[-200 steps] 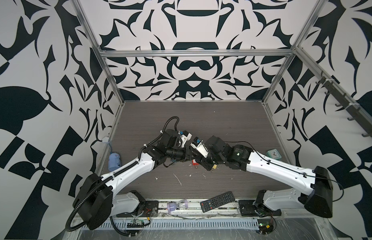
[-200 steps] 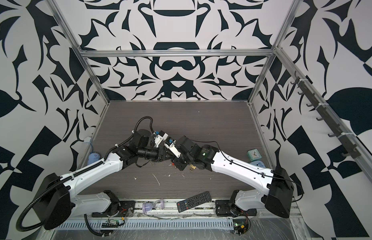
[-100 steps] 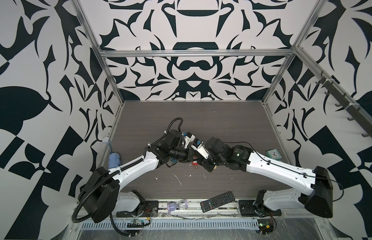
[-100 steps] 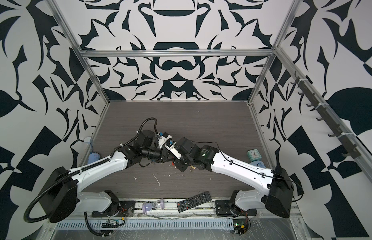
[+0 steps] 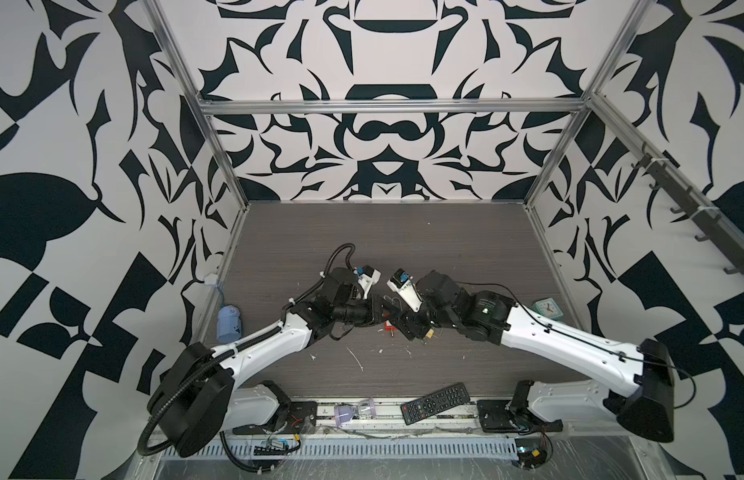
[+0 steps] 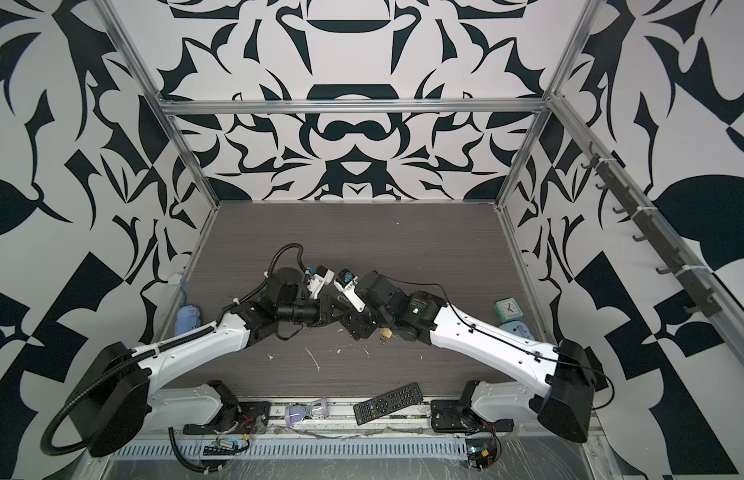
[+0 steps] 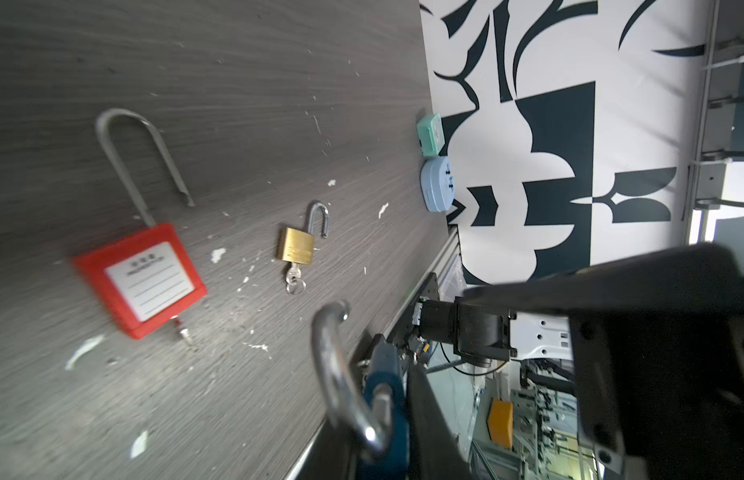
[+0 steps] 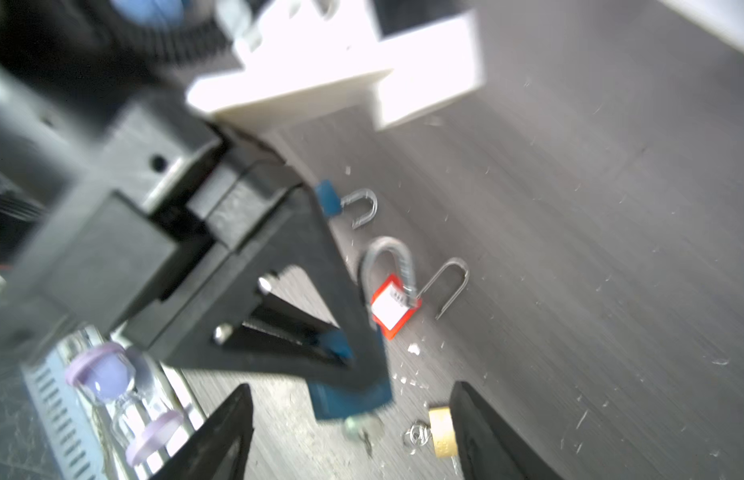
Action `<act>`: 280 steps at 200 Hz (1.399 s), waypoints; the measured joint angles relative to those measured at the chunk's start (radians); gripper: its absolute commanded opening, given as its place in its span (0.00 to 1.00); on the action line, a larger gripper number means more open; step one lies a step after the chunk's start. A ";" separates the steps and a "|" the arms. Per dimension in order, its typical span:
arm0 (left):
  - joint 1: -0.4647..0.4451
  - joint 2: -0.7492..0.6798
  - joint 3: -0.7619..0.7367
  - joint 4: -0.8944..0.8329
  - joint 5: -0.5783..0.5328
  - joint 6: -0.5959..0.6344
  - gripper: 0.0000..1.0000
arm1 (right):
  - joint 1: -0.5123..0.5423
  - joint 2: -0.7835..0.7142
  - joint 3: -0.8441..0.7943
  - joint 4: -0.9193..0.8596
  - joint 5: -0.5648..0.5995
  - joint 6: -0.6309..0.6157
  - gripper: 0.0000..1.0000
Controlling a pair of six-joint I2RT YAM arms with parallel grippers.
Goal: Lock with the key
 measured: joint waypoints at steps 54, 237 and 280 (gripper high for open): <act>0.066 -0.248 -0.155 0.298 -0.141 -0.107 0.00 | -0.274 -0.255 -0.225 0.426 -0.229 0.360 0.66; 0.119 -0.081 -0.191 0.794 -0.059 -0.293 0.00 | -0.325 -0.010 -0.295 0.977 -0.590 0.854 0.50; 0.120 -0.081 -0.191 0.824 -0.057 -0.310 0.00 | -0.314 -0.003 -0.303 0.984 -0.595 0.857 0.48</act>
